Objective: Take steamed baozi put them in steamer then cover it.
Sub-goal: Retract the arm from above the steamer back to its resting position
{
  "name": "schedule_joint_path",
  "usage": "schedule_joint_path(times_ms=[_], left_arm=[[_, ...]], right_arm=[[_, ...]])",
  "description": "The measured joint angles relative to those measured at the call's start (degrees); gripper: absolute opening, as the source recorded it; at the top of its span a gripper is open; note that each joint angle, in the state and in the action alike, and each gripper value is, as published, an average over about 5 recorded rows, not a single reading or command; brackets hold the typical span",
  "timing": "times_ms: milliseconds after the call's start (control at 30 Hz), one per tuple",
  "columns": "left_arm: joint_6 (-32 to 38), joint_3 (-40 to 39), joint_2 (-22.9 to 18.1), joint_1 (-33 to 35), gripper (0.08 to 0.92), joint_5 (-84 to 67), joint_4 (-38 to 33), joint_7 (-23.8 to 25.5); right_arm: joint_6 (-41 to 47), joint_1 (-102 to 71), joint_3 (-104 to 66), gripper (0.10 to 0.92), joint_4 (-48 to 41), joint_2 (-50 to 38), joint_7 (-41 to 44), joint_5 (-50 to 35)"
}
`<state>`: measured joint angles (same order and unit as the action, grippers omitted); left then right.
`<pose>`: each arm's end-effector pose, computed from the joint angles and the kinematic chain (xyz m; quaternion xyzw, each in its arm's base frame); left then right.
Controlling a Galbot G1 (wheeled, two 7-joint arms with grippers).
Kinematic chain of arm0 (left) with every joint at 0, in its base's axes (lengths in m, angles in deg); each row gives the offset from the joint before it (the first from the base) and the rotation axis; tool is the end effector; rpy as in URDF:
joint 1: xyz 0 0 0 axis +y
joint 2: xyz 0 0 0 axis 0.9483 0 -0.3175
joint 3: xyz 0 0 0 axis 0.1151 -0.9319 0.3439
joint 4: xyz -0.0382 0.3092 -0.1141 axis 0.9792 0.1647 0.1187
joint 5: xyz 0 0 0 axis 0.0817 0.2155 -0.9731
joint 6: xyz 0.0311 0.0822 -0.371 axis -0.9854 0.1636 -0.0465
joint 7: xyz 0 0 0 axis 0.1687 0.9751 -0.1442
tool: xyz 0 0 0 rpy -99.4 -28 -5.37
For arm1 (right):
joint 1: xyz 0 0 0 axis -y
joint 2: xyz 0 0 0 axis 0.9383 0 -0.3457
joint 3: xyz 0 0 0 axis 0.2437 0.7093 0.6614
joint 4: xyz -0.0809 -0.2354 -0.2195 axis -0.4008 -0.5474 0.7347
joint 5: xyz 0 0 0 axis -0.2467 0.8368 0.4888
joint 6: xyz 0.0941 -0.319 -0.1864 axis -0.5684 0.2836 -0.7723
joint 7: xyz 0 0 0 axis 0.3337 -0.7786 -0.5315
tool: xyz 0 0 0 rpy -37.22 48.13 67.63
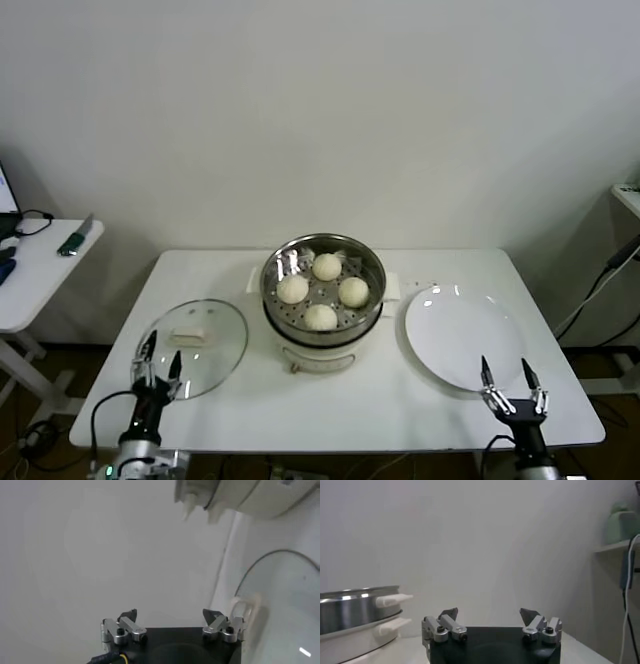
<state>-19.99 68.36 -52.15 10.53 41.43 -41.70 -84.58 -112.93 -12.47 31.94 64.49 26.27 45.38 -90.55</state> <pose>0.2081 0.1096 -0.3955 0.0452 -0.7708 -0.6354 0.0129 0.1743 -0.1401 -0.4254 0.0099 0.9971 0.0597 0.0455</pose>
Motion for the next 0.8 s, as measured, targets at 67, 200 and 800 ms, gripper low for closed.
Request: schedule_joint_path(times_ms=[67,200,800], left_arm=[[-0.1,-0.3,0.2,-1.4,0.823,1.4,1.8,-0.1],[-0.2,-0.8,0.7,-4.1,0.823,3.7,5.4,-0.2],[-1.2,-4.1,2.5,-13.1,0.823,7.6,16.2,0.4]], right_arm=[[-0.1,-0.2,-0.1,0.823,0.0,0.0,0.0,-0.2],[-0.3,-0.5,-0.5,0.823,0.3,-0.2,-0.1,-0.6],[-0.9,-2.3,-1.7,0.823,1.6,0.5,-0.1,-0.9]])
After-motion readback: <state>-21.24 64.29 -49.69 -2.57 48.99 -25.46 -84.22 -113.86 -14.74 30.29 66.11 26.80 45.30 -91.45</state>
